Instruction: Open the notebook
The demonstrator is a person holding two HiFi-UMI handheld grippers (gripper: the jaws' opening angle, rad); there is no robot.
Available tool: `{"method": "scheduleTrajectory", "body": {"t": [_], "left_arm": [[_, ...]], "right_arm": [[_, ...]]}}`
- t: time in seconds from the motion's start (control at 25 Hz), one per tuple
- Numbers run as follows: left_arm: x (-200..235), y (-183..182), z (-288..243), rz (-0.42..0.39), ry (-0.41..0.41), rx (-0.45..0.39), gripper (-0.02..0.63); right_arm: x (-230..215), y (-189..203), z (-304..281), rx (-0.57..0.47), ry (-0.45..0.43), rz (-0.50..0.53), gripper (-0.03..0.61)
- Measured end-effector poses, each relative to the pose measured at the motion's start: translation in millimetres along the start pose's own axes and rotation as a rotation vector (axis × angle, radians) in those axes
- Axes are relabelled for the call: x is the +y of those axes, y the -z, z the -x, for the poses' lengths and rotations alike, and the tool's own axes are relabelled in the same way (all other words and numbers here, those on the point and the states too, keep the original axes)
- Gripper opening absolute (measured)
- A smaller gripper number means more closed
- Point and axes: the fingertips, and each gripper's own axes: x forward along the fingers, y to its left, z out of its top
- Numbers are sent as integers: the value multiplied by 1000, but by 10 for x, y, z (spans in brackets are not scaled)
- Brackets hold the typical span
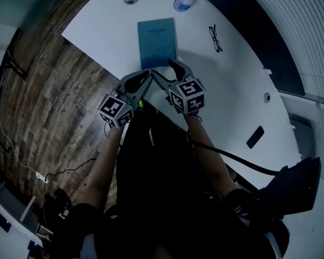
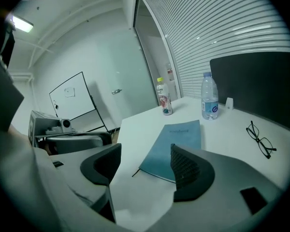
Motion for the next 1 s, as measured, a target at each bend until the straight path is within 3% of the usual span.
{"method": "scheduleTrajectory", "body": {"t": [0.48,1.0], "left_arm": [[318,227,-137,36,-22,33,86],[589,369,-181,86,-57,39,104]], "right_arm": [[-431,331,-201,87,40,-112,414],[-783,526,-397,142,79,-222,414]]}}
